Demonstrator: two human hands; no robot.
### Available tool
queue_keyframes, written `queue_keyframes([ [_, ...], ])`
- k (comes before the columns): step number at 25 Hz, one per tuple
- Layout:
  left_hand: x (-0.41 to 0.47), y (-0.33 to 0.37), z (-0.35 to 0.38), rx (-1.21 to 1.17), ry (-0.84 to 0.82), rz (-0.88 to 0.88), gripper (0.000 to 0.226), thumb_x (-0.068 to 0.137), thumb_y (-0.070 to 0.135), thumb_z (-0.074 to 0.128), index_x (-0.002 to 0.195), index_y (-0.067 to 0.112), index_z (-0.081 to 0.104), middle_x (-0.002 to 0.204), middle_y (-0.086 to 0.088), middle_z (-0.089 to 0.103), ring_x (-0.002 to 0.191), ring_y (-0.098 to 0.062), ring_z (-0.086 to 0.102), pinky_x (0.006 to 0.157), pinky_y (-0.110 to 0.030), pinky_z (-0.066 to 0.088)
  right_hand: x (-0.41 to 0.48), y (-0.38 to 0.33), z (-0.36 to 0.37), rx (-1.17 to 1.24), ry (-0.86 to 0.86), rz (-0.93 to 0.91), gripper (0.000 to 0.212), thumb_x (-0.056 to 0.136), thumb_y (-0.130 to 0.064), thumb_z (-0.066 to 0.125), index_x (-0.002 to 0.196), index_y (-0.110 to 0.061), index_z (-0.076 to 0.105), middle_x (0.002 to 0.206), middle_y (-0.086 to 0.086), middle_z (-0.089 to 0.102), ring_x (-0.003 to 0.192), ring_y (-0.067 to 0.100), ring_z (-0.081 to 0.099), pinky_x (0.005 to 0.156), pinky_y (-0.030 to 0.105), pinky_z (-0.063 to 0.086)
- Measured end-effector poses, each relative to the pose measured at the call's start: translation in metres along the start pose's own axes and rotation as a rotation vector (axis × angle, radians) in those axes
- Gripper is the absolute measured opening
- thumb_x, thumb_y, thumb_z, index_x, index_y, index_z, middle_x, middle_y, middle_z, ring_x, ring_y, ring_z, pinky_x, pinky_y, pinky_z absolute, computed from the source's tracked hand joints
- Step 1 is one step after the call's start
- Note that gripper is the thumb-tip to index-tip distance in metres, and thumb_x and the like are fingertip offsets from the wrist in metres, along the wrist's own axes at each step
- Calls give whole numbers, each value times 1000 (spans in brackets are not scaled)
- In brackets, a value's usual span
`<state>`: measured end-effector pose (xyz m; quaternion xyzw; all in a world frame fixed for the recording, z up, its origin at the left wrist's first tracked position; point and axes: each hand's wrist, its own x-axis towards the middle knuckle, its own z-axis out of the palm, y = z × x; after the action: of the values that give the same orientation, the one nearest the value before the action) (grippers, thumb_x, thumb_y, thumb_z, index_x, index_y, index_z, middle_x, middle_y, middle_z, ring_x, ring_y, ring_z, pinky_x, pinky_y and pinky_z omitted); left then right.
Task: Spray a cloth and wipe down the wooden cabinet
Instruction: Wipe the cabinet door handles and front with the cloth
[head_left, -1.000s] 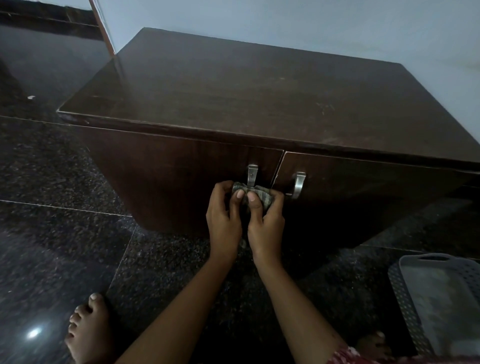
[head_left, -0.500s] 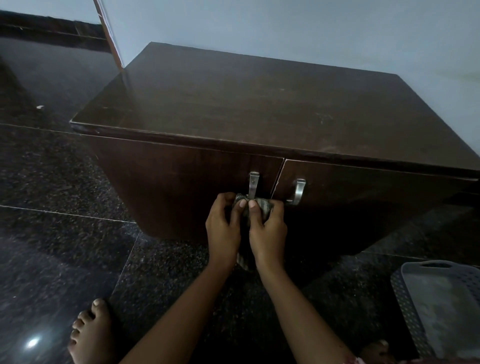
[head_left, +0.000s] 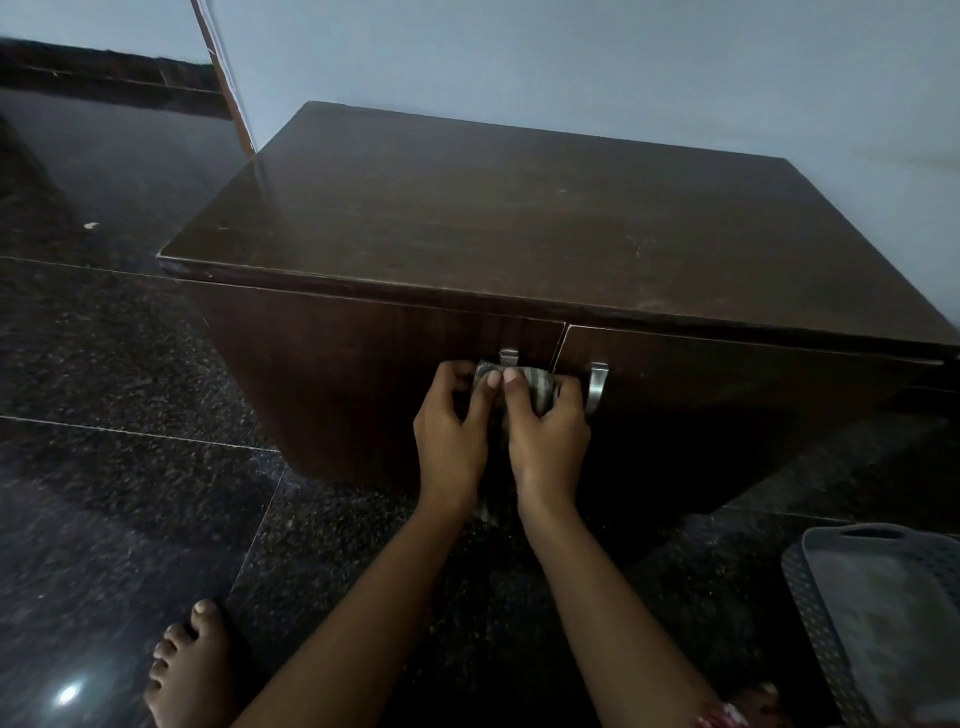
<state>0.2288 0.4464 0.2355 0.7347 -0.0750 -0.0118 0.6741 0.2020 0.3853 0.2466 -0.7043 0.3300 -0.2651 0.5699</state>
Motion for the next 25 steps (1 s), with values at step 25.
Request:
queue_keyframes([
  [25, -37, -2, 38, 27, -37, 24, 4, 89, 23, 59, 91, 20, 60, 80, 12, 62, 74, 13, 58, 64, -2, 46, -9, 24, -49, 81, 155, -7, 14, 84, -22, 65, 93, -18, 54, 78, -14, 59, 70, -3, 58, 56, 2, 45],
])
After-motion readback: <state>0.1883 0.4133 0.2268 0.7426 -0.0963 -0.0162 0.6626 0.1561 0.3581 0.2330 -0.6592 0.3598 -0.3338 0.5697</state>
